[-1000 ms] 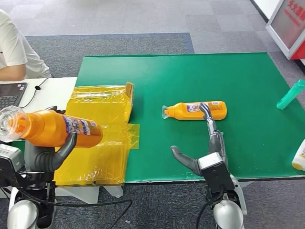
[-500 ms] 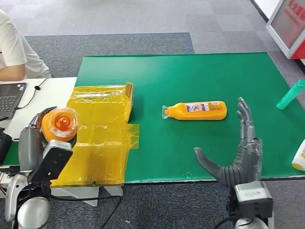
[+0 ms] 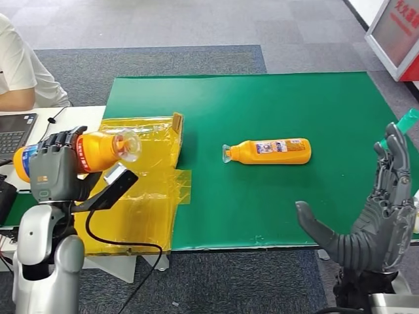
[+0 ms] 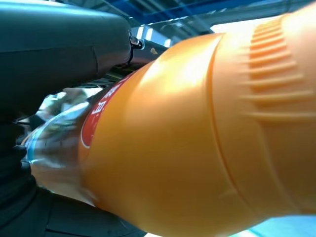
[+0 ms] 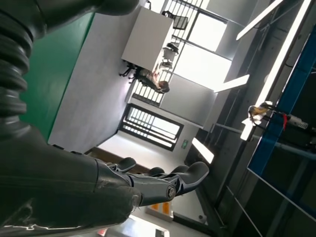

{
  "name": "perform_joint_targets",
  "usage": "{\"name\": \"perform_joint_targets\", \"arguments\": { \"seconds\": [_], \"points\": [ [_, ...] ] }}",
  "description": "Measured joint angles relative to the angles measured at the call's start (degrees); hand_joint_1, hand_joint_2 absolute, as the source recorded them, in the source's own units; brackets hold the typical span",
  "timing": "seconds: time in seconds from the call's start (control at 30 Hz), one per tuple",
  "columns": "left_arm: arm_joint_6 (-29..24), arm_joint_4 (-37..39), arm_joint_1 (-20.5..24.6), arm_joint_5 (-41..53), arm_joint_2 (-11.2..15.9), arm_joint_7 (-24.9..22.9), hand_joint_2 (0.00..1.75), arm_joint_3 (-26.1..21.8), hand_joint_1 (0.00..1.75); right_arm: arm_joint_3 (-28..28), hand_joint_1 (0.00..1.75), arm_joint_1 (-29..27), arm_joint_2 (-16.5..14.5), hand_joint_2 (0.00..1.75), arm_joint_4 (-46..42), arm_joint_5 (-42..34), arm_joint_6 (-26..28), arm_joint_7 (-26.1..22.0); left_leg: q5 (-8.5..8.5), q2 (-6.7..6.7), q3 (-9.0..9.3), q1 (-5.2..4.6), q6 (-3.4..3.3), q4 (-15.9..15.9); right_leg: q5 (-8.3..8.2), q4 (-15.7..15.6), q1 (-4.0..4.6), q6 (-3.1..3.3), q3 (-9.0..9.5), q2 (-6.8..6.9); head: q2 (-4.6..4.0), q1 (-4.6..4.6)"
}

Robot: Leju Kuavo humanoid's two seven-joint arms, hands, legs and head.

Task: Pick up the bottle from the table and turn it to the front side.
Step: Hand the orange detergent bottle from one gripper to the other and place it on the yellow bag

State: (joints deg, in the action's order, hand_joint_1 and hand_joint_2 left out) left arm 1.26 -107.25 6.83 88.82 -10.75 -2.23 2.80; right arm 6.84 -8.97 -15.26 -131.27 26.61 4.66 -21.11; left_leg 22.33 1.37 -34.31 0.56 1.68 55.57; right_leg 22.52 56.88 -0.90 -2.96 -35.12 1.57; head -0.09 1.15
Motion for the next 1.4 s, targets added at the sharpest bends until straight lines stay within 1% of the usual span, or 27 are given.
{"name": "perform_joint_targets", "arguments": {
  "seconds": [0.07, 0.1, 0.2, 0.3, 0.5, 0.7, 0.93, 1.1, 1.4],
  "points": [
    [1.6, 2.1, 2.1, 0.1, 2.6, -4.0, 1.75, 2.4, 1.75, -0.1, 0.0, 0.6, 0.0, 1.75, 0.0, -0.4, -0.4, 0.0, -0.03, 0.0, -0.01, 0.01, 0.0, 0.0, -0.01, 0.0, 0.01, 0.01, 0.0, 0.0, -0.01, -0.01],
    [2.1, 3.2, 3.1, 0.1, 4.0, -5.2, 1.75, 3.7, 1.75, -0.1, 0.0, 0.8, 0.0, 1.75, 0.0, -0.5, -0.5, -0.1, -0.04, 0.0, -0.01, 0.01, 0.0, 0.0, -0.01, 0.0, 0.02, 0.01, 0.0, 0.0, -0.01, 0.01],
    [2.9, 6.0, 5.2, 0.1, 6.8, -6.0, 1.75, 6.9, 1.75, -0.2, 0.0, 1.1, 0.0, 1.75, 0.1, -0.8, -0.7, -0.4, -0.04, 0.0, -0.01, 0.02, 0.0, 0.0, -0.01, 0.0, 0.02, 0.01, 0.01, 0.0, 0.01, 0.01],
    [4.1, 9.0, 6.2, 0.1, 8.1, -5.6, 1.75, 8.8, 1.75, -0.2, 0.0, 1.1, 0.0, 1.75, 0.1, -1.4, -1.1, -0.9, -0.04, 0.0, -0.02, 0.01, 0.0, 0.0, -0.01, 0.0, 0.01, 0.01, 0.01, 0.0, 0.01, 0.0],
    [5.5, 14.8, 6.9, 0.1, 8.4, -4.1, 1.75, 10.4, 1.75, -0.2, 0.0, 1.1, 0.0, 1.75, 0.3, -0.7, -3.1, -1.3, -0.04, 0.0, -0.04, 0.01, 0.0, 0.0, -0.01, 0.0, 0.01, 0.01, -0.02, 0.0, 0.01, -0.01],
    [6.2, 19.4, 7.0, 0.1, 8.6, -3.6, 1.75, 12.3, 1.75, -0.3, 0.0, 1.1, 0.0, 1.75, 1.0, -0.5, -3.4, -1.9, -0.04, 0.0, -0.05, 0.02, 0.0, 0.0, -0.01, 0.0, 0.02, 0.01, -0.02, -0.01, 0.01, 0.01],
    [6.9, 24.9, 6.1, 0.1, 9.1, -4.7, 1.75, 13.2, 1.75, -0.6, 0.0, 1.1, 0.0, 1.75, 1.3, -0.6, -3.7, -2.0, -0.04, 0.0, -0.06, 0.02, 0.0, 0.0, -0.01, 0.0, 0.02, 0.01, -0.02, -0.01, 0.0, 0.01],
    [6.9, 26.7, 6.0, 0.1, 9.4, -4.8, 1.75, 13.6, 1.75, -0.8, 0.0, 1.1, 0.0, 1.75, 1.3, -0.6, -3.7, -2.0, -0.04, 0.0, -0.06, 0.02, 0.0, 0.0, -0.01, 0.0, 0.02, 0.01, -0.02, -0.01, 0.01, 0.0],
    [6.2, 27.5, 5.7, 0.1, 9.2, -5.4, 1.75, 13.4, 1.75, -1.4, 0.0, 0.8, 0.0, 1.75, 1.3, 0.1, -3.8, -2.2, -0.04, 0.0, -0.06, 0.02, 0.0, 0.0, -0.01, 0.0, 0.02, 0.01, -0.03, -0.01, 0.01, 0.01]
  ]
}}
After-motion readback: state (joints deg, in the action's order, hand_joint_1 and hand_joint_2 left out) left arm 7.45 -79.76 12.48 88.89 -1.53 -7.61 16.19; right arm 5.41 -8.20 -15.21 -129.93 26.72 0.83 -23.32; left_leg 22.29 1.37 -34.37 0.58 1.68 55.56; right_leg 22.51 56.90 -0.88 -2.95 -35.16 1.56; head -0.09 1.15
